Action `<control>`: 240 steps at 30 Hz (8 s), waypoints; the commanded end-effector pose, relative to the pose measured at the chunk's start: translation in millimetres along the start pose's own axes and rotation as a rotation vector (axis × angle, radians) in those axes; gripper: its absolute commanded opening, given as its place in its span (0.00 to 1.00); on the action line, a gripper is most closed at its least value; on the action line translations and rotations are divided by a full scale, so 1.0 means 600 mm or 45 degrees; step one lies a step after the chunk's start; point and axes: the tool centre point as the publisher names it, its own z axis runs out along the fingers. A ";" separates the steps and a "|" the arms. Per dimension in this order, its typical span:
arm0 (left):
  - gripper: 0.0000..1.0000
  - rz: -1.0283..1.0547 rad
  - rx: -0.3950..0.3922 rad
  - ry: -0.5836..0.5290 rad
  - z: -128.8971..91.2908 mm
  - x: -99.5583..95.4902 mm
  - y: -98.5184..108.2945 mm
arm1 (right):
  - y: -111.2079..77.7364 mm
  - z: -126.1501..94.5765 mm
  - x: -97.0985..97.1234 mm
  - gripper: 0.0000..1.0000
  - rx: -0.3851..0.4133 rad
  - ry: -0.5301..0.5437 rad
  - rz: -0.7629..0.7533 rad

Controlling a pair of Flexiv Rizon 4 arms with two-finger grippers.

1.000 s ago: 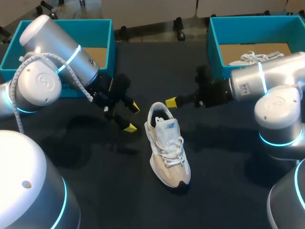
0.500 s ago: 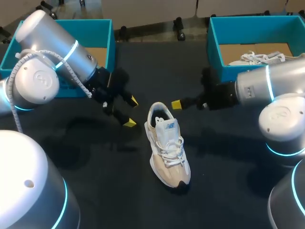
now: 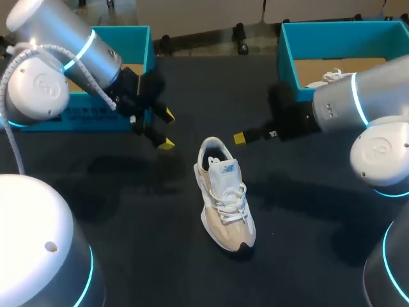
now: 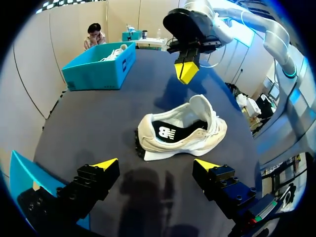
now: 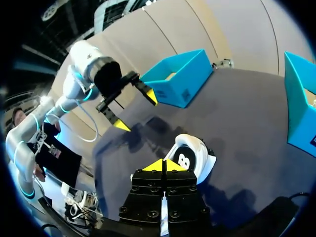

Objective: Take the shoe out of the shoebox, open the shoe tongue, remove and reinsert the insole, then place the shoe into the shoebox

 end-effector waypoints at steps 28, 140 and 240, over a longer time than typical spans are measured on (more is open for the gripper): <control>1.00 0.026 -0.083 0.047 -0.188 -0.050 -0.018 | -0.005 0.023 -0.007 0.00 0.163 -0.421 0.226; 1.00 -0.038 -0.090 -0.113 -0.239 -0.069 -0.028 | -0.128 0.168 -0.066 0.00 0.589 -0.880 0.292; 1.00 -0.038 -0.090 -0.113 -0.239 -0.069 -0.028 | -0.081 0.134 -0.049 0.00 1.030 -0.621 0.496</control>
